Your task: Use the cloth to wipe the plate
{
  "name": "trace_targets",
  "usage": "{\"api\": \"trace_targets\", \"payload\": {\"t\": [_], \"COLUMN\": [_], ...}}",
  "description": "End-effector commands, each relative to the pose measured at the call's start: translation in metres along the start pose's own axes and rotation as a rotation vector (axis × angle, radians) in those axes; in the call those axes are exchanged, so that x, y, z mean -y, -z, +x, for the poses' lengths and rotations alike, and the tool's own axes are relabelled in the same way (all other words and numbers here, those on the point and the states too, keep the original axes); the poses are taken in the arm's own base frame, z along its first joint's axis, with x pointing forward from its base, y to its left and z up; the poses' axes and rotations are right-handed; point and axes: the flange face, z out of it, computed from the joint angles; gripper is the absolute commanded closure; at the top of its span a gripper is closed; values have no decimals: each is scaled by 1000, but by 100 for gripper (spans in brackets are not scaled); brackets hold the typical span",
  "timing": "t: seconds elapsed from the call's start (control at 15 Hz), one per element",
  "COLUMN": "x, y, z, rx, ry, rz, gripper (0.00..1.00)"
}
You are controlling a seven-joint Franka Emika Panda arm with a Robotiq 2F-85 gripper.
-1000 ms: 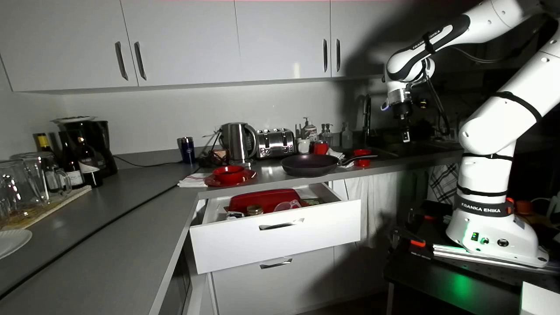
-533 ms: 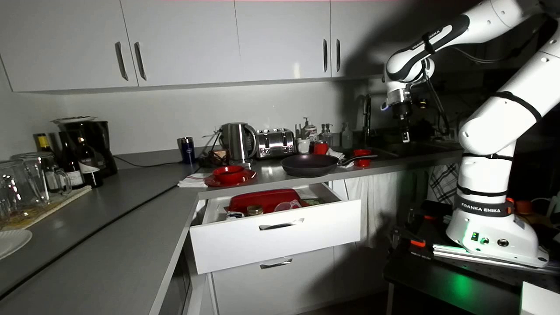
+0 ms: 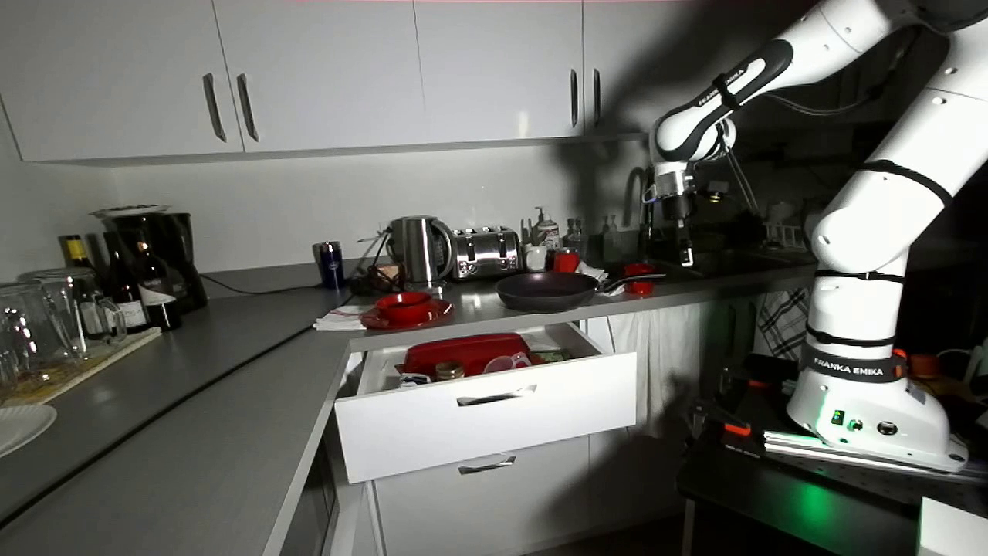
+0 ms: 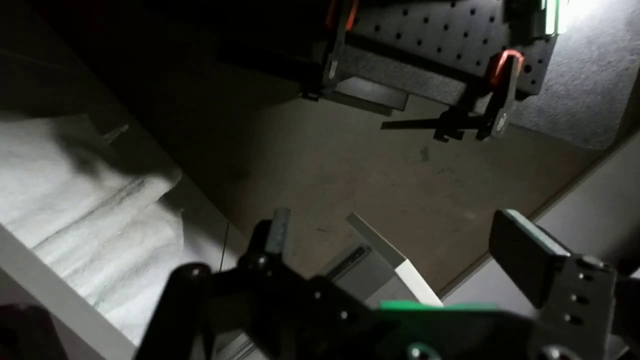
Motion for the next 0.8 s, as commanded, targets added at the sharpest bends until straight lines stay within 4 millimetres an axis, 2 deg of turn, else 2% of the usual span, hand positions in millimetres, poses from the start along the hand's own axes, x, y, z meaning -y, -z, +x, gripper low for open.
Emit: {"api": "trace_targets", "payload": {"t": [0.0,0.2,0.47,0.6,0.73], "x": [-4,-20,-48,-63,-78], "y": [13,37,83,96,100], "z": [37,52,52,53,55], "rx": [-69,-154,-262,-288,-300], "ry": [-33,-96,-197,-225,-214], "rz": [-91,-143,-203,-242,-304], "gripper": [0,0,0,0,0]}}
